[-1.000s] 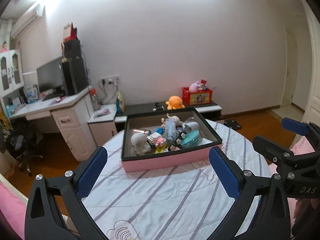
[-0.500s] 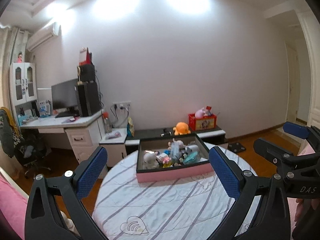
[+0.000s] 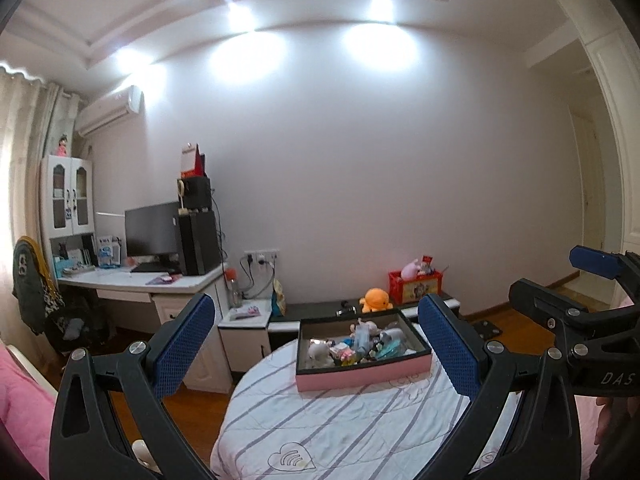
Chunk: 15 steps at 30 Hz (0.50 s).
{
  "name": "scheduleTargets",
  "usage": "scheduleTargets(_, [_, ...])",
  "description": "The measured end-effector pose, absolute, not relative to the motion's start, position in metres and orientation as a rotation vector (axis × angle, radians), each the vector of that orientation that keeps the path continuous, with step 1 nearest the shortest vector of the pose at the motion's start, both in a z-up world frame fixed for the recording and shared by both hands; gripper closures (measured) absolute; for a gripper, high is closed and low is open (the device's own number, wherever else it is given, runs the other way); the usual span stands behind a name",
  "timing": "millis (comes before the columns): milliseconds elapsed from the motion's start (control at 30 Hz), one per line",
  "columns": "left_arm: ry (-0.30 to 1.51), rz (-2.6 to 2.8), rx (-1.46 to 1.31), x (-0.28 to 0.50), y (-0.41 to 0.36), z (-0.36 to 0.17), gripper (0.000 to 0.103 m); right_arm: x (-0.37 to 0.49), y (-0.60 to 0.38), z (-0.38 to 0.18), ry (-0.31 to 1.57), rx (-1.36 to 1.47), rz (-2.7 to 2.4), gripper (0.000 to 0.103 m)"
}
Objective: Organize rigid objects
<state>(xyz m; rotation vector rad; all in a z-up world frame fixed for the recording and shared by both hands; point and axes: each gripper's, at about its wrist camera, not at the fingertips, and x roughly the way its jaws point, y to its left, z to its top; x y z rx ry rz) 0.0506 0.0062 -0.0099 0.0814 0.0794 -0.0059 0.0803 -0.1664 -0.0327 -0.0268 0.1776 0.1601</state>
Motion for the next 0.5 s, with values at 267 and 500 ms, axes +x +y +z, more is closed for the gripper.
scheduleTargets(267, [0.033,0.002,0.080,0.017,0.009,0.002,0.000,0.055,-0.160,-0.021,0.128,-0.036,0.141,0.000])
scheduleTargets(500, [-0.001,0.007,0.070,0.007,0.011,0.012,0.000,0.045,-0.156,-0.014,0.088,-0.038,0.138,0.000])
